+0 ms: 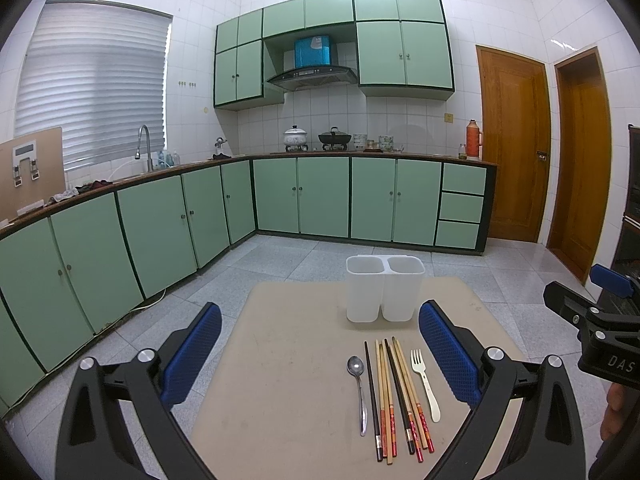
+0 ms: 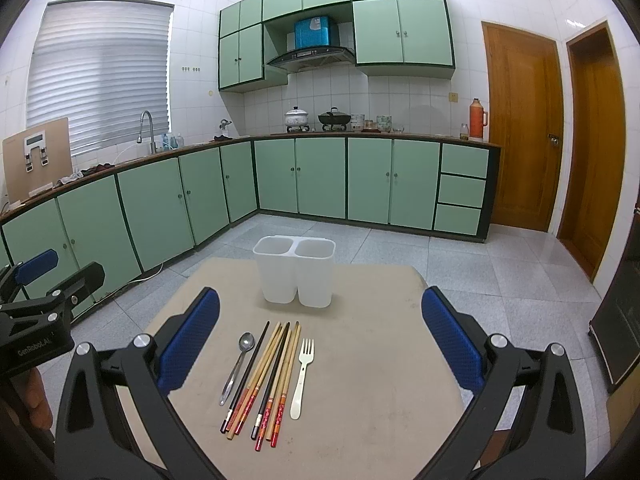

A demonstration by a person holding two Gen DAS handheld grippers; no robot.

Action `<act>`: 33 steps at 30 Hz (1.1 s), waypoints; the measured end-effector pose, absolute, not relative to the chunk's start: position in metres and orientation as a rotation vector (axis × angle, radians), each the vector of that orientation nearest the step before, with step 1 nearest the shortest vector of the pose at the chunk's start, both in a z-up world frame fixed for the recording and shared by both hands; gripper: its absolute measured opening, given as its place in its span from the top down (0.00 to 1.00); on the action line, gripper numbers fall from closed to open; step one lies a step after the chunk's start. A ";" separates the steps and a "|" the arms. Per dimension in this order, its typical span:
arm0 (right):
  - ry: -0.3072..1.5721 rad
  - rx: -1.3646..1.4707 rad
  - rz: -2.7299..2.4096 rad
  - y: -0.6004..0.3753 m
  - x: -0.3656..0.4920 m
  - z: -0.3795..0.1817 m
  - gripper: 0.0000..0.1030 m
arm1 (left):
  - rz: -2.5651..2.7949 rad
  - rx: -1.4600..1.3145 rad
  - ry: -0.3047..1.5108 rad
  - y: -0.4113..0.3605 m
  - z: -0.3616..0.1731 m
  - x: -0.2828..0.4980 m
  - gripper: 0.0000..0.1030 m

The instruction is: Organize utensils

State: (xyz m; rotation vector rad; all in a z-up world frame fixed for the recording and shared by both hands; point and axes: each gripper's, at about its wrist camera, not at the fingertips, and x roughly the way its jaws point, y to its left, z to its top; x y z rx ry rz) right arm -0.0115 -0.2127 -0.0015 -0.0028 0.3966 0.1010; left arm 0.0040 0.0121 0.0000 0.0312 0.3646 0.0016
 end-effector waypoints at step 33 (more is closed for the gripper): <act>0.430 0.002 0.077 -0.217 0.012 -0.031 0.05 | 0.014 0.012 0.392 0.020 -0.015 0.020 0.06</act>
